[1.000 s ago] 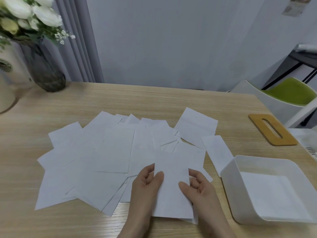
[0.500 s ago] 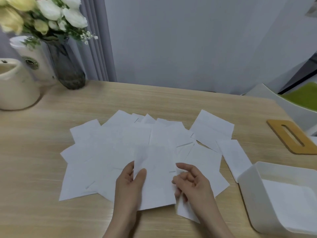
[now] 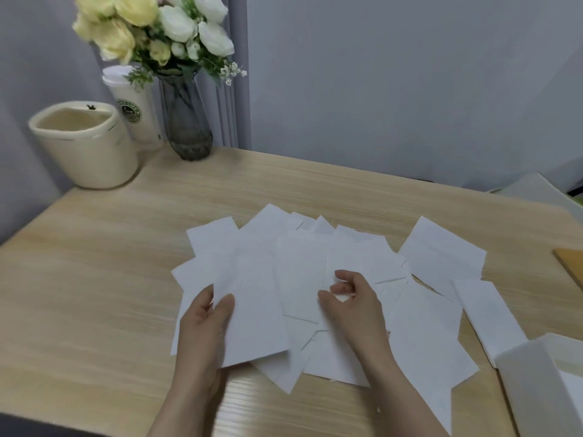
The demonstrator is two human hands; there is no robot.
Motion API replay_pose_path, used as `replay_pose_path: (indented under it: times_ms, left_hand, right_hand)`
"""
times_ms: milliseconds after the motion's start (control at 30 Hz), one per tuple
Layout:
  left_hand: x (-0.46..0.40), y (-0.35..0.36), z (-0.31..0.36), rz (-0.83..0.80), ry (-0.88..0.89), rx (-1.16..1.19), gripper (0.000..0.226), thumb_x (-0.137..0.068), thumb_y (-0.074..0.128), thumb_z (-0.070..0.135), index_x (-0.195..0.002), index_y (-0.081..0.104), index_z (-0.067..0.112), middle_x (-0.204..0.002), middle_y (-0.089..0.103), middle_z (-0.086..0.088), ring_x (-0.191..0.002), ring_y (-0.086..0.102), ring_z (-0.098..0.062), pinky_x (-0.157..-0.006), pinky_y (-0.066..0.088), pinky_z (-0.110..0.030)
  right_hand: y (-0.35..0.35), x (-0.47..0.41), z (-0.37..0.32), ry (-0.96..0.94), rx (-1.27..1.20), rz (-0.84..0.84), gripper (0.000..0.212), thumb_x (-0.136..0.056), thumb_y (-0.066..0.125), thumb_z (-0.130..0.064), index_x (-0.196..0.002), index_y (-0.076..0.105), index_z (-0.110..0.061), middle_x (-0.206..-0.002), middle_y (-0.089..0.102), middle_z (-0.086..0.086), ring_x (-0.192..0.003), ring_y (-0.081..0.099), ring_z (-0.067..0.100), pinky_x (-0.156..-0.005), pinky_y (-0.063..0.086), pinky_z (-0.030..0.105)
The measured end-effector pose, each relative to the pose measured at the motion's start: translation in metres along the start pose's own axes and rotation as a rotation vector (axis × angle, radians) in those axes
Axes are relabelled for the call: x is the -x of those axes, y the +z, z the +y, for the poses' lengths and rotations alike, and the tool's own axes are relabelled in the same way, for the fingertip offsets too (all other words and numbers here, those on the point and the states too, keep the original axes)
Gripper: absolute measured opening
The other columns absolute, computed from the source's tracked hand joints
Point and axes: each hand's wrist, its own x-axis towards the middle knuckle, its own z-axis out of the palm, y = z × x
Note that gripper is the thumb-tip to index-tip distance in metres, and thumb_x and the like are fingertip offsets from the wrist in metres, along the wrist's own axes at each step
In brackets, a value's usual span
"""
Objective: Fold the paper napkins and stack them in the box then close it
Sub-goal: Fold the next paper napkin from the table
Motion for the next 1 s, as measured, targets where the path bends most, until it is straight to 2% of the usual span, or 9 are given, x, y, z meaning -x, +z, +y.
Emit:
replay_pose_path:
  times_ms: [133, 300, 400, 467, 567, 667, 800, 1000]
  left_hand:
    - [-0.008, -0.017, -0.002, 0.017, -0.013, 0.011, 0.027, -0.095, 0.053, 0.001, -0.1, 0.071, 0.021, -0.09, 0.078, 0.001, -0.072, 0.073, -0.013, -0.059, 0.055, -0.028]
    - [-0.01, -0.023, -0.009, -0.011, -0.023, 0.027, 0.029, -0.095, 0.053, 0.0, -0.101, 0.072, 0.02, -0.094, 0.077, -0.002, -0.077, 0.074, -0.014, -0.057, 0.055, -0.022]
    - [-0.01, -0.025, -0.007, -0.034, -0.028, 0.042, 0.034, -0.095, 0.053, 0.003, -0.095, 0.076, 0.028, -0.097, 0.077, -0.003, -0.081, 0.074, -0.018, -0.059, 0.056, -0.025]
    - [-0.011, -0.027, -0.007, -0.041, -0.041, 0.058, 0.034, -0.095, 0.053, 0.004, -0.095, 0.076, 0.029, -0.099, 0.077, -0.004, -0.084, 0.074, -0.02, -0.059, 0.057, -0.026]
    - [-0.011, -0.028, -0.007, -0.048, -0.055, 0.068, 0.033, -0.096, 0.052, 0.005, -0.095, 0.076, 0.028, -0.099, 0.076, -0.006, -0.083, 0.074, -0.021, -0.059, 0.056, -0.026]
    - [-0.012, -0.028, -0.01, -0.049, -0.059, 0.065, 0.031, -0.097, 0.051, 0.006, -0.099, 0.074, 0.026, -0.101, 0.076, -0.004, -0.086, 0.074, -0.021, -0.064, 0.055, -0.03]
    - [-0.014, -0.029, -0.012, -0.05, -0.062, 0.07, 0.029, -0.098, 0.049, 0.006, -0.105, 0.072, 0.023, -0.105, 0.075, -0.005, -0.091, 0.073, -0.022, -0.071, 0.053, -0.035]
    - [-0.016, -0.03, -0.014, -0.068, -0.077, 0.068, 0.032, -0.101, 0.047, 0.015, -0.102, 0.074, 0.032, -0.109, 0.074, -0.003, -0.1, 0.07, -0.023, -0.081, 0.051, -0.039]
  right_hand:
    - [0.014, -0.005, -0.009, 0.039, 0.036, 0.011, 0.045, -0.075, 0.071, -0.033, -0.113, 0.048, -0.036, -0.089, 0.06, -0.017, -0.084, 0.057, 0.0, -0.075, 0.048, 0.032]
    - [0.028, -0.005, -0.015, 0.036, 0.104, 0.029, 0.047, -0.075, 0.071, -0.029, -0.116, 0.049, -0.033, -0.075, 0.055, -0.013, -0.072, 0.056, 0.001, -0.058, 0.038, 0.025]
    - [0.03, -0.005, -0.018, 0.038, 0.134, 0.055, 0.047, -0.077, 0.07, -0.025, -0.12, 0.051, -0.03, -0.076, 0.056, -0.012, -0.076, 0.056, 0.002, -0.062, 0.039, 0.027]
    - [0.029, -0.005, -0.019, 0.052, 0.108, 0.07, 0.04, -0.078, 0.069, -0.025, -0.115, 0.055, -0.028, -0.076, 0.058, -0.012, -0.078, 0.058, 0.004, -0.066, 0.042, 0.029]
    - [0.024, -0.006, -0.017, 0.058, 0.054, 0.087, 0.018, -0.079, 0.068, -0.027, -0.098, 0.067, -0.025, -0.07, 0.061, -0.012, -0.075, 0.061, 0.008, -0.066, 0.045, 0.03]
    - [0.019, -0.006, -0.015, 0.037, 0.049, 0.077, 0.002, -0.083, 0.067, -0.028, -0.083, 0.069, -0.027, -0.063, 0.061, -0.012, -0.07, 0.06, 0.01, -0.067, 0.046, 0.032]
    - [0.014, -0.005, -0.011, -0.011, 0.014, 0.071, 0.009, -0.087, 0.063, -0.024, -0.079, 0.067, -0.024, -0.047, 0.053, -0.019, -0.053, 0.05, 0.002, -0.058, 0.038, 0.029]
    - [0.013, 0.003, -0.02, -0.005, -0.206, -0.015, 0.01, -0.092, 0.06, -0.018, -0.085, 0.068, -0.017, -0.05, 0.05, -0.007, -0.044, 0.04, 0.004, -0.055, 0.032, 0.024]
